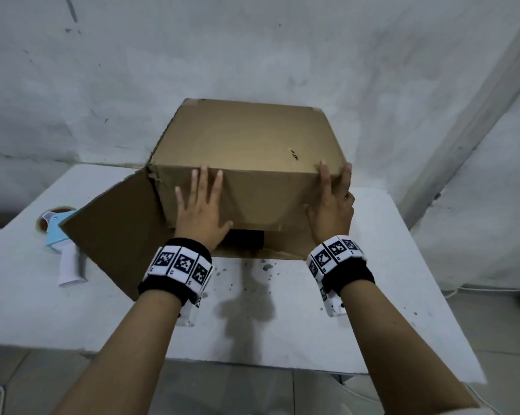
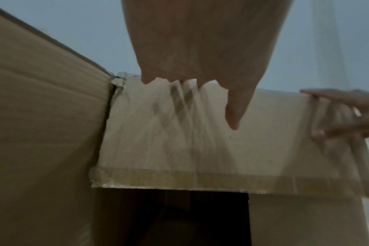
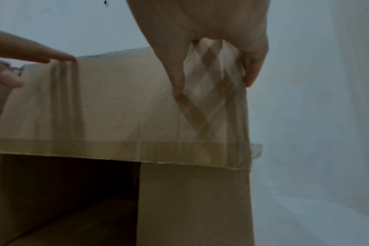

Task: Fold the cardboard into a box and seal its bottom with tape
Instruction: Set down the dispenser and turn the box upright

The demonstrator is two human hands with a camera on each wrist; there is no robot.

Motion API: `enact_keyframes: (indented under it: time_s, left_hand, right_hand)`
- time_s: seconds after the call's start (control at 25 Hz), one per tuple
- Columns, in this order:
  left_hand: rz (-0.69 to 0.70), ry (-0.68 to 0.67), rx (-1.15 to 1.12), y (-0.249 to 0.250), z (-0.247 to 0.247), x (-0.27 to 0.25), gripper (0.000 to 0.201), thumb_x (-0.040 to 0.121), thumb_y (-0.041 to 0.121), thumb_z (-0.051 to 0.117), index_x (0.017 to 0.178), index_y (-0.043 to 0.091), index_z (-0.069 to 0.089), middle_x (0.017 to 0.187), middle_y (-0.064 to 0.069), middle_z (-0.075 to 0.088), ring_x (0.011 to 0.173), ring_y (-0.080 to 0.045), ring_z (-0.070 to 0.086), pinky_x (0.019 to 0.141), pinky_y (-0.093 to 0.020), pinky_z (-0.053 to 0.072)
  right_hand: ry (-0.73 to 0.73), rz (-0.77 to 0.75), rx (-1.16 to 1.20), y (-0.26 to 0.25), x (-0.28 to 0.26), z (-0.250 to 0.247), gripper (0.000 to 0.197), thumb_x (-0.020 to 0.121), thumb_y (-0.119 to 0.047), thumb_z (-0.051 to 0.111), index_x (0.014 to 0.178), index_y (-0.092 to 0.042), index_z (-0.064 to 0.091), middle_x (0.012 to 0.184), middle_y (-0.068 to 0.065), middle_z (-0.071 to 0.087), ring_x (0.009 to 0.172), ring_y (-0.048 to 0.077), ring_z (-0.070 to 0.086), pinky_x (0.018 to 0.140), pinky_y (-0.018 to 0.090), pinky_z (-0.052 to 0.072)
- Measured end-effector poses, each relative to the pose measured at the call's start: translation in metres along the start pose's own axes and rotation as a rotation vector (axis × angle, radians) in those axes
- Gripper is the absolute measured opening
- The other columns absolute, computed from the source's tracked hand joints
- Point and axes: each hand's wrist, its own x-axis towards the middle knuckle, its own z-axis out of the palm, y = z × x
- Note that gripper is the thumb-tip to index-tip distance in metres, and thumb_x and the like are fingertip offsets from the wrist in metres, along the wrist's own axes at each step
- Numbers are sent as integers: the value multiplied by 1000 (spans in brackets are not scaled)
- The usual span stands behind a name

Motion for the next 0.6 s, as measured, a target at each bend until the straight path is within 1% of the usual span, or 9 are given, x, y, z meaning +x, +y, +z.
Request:
enact_keyframes:
  time_s: [0.12,0.24,0.32,0.4,0.44,0.48,0.52,0.56,0.6]
  left_hand:
    - [124,78,65,6,5,16,92,85,44,54,147,21,-10,157,-3,-13,145,-21,-14,110,-44,-16]
    - [103,116,-15,12,7,21,83,87,47,48,148,23,-3,158,-1,-3,146,-20,-9,115,-43,-10]
    - [74,120,-38,11,13,19,83,86,49,47,148,25,-3,158,-1,-3,146,-20,-9,116,-45,-7]
    - [64,104,-41,9,14,20,83,86,53,45,147,25,-5,158,-1,-5,146,-21,-10,117,-46,-6]
    - [60,90,-39,8,12,22,83,87,55,43,147,25,-5,158,-2,-6,145,-21,-11,117,-46,-6]
    - [59,72,-34,10,10,22,83,87,57,40,147,25,-6,158,-2,-7,145,-21,-11,118,-46,-6]
    - [54,58,-29,12,9,22,84,86,59,38,147,24,-7,158,-2,-8,145,-21,-12,118,-46,-6]
    - [42,50,-28,15,7,21,85,86,61,36,147,23,-7,158,-3,-9,145,-21,-13,118,-46,-6]
    - [26,37,-31,17,7,20,87,85,64,35,147,21,-8,157,-3,-11,145,-22,-14,117,-47,-7]
  right_hand:
    - [-77,-18,-84,4,5,-9,91,83,-10,63,148,-38,6,159,11,-8,108,43,48,87,48,43]
    - [-131,-83,-102,11,1,-17,87,85,-3,55,149,-35,4,158,12,-11,106,43,48,85,48,44]
    - [-180,-135,-114,15,-8,-22,86,86,0,50,149,-33,2,157,15,-15,110,43,46,88,47,42]
    - [-272,-145,-95,23,-20,-23,93,83,-1,57,149,-31,-1,155,18,-20,123,44,37,98,45,37]
    - [-334,-129,-56,27,-27,-22,100,80,-4,64,148,-31,-4,154,20,-20,132,45,28,105,45,32]
    - [-395,-102,10,32,-34,-24,106,78,-7,69,148,-31,-7,154,21,-16,137,44,20,110,44,27]
    - [-439,-63,108,35,-40,-26,109,76,-6,71,148,-32,-7,154,21,-6,138,41,19,111,40,26]
    - [-454,-22,225,37,-43,-29,107,76,-4,71,148,-33,-4,150,19,8,135,34,26,108,32,28]
    - [-448,13,321,39,-45,-33,103,78,-3,69,148,-34,0,140,15,23,126,27,35,102,24,31]
